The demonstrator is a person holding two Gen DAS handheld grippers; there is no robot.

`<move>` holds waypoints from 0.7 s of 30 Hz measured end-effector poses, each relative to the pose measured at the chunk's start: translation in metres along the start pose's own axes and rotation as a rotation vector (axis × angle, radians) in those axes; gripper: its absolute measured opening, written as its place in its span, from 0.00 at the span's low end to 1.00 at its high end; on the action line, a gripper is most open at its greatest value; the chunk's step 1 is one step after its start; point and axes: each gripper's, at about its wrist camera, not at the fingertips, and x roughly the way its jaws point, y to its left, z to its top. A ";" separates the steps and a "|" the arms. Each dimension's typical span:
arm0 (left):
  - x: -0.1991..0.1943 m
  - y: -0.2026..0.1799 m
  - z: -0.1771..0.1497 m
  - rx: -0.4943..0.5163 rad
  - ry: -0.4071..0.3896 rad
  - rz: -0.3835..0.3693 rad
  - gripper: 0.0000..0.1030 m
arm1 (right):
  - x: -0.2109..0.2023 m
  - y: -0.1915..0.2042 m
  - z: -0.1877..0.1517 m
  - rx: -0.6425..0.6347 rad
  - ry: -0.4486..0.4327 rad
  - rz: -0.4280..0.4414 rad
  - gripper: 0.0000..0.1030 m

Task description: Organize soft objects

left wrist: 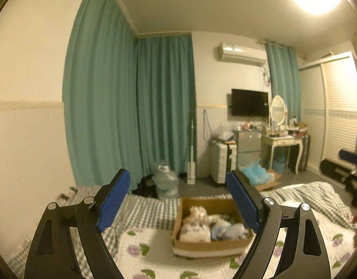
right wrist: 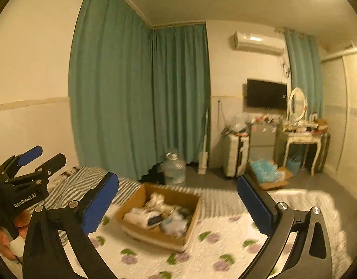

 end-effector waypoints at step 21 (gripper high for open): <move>0.061 0.005 -0.145 0.015 0.198 0.051 0.84 | 0.100 0.004 -0.134 0.020 0.160 -0.081 1.00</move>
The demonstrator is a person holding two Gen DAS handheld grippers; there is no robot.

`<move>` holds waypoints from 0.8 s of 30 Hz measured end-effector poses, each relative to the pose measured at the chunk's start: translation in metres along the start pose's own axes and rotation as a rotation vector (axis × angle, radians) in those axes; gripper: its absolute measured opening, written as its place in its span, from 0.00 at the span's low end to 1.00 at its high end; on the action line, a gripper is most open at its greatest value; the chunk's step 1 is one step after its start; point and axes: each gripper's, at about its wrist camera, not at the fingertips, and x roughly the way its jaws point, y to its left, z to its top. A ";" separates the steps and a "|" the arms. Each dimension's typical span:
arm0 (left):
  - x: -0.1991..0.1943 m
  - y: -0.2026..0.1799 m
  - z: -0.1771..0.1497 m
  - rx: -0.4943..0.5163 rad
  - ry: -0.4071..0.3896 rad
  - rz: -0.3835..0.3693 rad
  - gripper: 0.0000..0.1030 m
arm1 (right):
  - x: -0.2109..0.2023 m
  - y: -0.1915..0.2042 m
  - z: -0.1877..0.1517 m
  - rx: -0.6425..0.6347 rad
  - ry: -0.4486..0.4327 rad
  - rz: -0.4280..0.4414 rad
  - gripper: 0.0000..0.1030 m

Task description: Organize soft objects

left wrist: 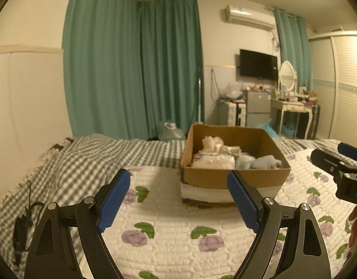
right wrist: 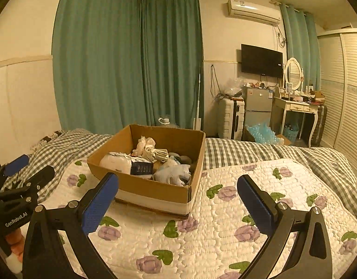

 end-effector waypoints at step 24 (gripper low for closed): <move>-0.005 0.002 0.002 -0.021 -0.014 -0.037 0.84 | -0.004 0.011 -0.001 -0.026 -0.005 0.000 1.00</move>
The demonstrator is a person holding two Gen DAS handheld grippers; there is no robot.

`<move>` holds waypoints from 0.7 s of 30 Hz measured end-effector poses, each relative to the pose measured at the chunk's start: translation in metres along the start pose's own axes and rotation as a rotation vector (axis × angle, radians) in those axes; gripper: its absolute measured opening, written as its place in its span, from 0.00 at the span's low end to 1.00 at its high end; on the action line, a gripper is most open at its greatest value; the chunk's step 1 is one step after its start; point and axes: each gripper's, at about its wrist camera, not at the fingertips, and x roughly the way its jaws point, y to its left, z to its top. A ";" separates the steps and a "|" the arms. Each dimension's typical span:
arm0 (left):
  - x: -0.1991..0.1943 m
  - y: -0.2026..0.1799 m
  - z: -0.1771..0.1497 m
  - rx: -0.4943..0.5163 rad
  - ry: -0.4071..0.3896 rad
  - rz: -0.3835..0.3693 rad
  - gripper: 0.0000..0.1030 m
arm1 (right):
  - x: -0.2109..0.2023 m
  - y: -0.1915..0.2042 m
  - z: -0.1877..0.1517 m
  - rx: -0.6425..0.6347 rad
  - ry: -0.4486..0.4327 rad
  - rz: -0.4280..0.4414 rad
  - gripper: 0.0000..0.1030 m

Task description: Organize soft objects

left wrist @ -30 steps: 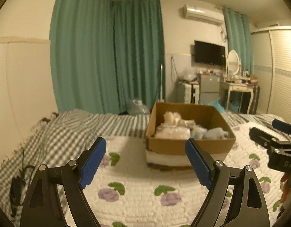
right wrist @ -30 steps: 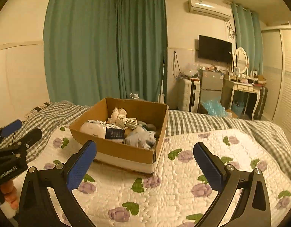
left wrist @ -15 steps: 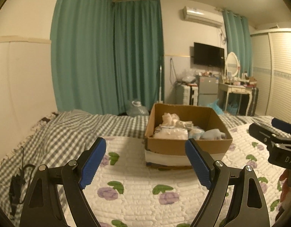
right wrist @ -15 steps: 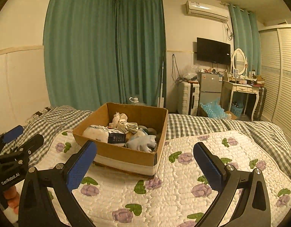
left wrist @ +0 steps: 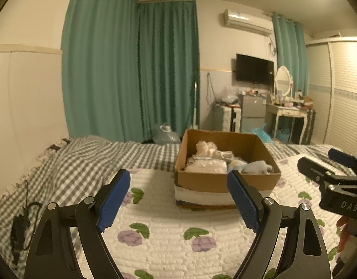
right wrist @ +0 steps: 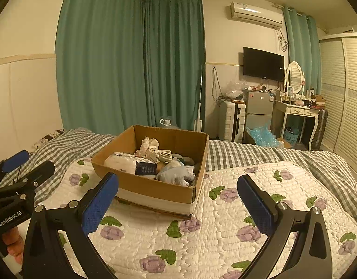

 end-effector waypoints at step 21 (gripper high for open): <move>0.000 0.001 0.001 0.008 0.002 -0.007 0.84 | 0.004 0.004 -0.005 0.000 0.019 0.011 1.00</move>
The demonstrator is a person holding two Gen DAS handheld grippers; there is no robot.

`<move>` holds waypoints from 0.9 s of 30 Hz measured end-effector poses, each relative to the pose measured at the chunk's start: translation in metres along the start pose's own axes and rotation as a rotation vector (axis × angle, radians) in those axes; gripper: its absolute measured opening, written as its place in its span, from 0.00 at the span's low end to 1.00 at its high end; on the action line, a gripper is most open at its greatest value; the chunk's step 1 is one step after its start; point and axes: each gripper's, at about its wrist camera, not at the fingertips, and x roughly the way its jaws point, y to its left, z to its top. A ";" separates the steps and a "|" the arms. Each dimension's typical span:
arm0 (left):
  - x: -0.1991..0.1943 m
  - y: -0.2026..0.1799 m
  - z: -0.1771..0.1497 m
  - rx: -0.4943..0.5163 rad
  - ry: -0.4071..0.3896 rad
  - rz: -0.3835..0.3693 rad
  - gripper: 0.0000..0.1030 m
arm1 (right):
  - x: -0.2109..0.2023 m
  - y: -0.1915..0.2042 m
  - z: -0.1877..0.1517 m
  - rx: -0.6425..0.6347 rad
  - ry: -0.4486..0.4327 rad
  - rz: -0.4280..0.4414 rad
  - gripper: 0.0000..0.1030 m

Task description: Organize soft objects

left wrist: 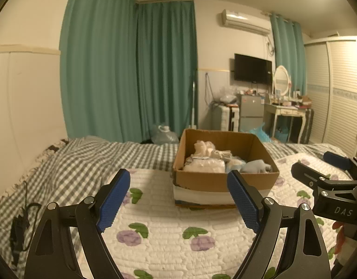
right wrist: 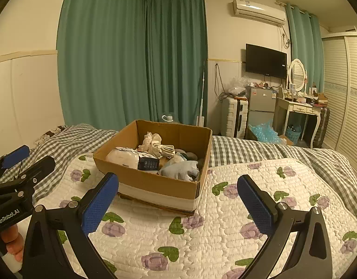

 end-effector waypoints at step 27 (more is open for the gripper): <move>0.000 0.001 0.000 0.000 0.001 0.000 0.84 | 0.001 0.000 -0.003 0.003 0.012 0.001 1.00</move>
